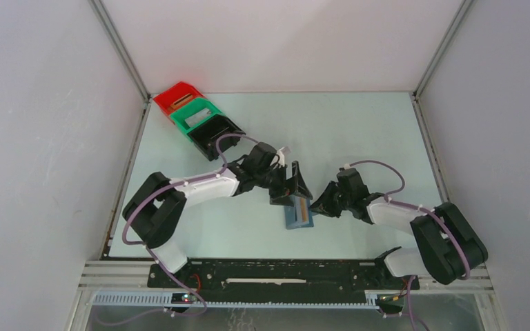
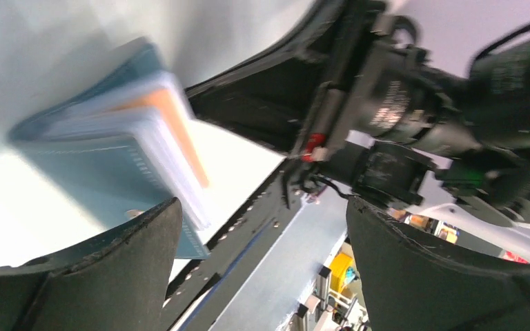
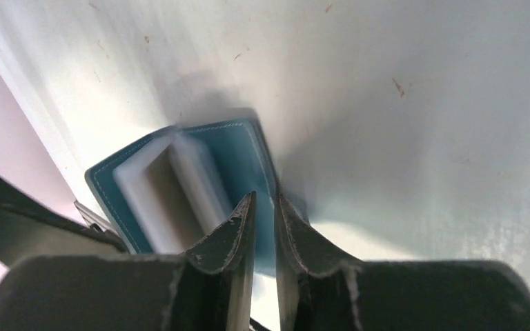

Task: Take the credit cards out of the card holder
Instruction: Open the card holder at the center of the board.

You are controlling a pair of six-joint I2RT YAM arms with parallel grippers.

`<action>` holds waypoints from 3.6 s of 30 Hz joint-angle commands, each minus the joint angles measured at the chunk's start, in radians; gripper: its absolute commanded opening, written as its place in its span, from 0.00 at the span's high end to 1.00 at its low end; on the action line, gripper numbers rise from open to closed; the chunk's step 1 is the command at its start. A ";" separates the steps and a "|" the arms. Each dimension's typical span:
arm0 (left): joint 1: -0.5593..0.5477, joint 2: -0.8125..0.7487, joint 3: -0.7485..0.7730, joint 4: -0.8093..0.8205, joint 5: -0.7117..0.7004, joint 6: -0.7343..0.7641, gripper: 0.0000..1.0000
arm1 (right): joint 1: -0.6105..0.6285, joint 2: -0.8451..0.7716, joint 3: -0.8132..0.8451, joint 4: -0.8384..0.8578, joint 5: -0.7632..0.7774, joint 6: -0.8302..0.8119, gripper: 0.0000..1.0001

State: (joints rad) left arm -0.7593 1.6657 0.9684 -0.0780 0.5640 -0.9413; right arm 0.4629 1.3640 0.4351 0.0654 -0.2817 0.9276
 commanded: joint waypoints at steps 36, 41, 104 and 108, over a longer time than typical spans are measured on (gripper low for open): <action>0.099 -0.085 0.053 -0.437 -0.424 0.311 0.12 | 0.088 -0.143 0.067 -0.041 -0.066 -0.072 0.71; 0.109 -0.120 0.021 -0.447 -0.446 0.317 0.11 | 0.095 -0.125 0.080 -0.038 -0.054 -0.067 0.69; 0.206 -0.412 -0.074 -0.311 -0.305 0.220 0.06 | 0.301 0.037 0.323 -0.154 0.098 -0.050 0.48; 0.193 -0.457 -0.102 -0.234 -0.264 0.204 0.08 | 0.280 -0.037 0.290 -0.173 0.148 -0.036 0.49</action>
State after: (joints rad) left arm -0.5495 1.2778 0.8402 -0.3664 0.2886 -0.7589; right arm 0.7582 1.4139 0.7452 -0.0864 -0.2081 0.8978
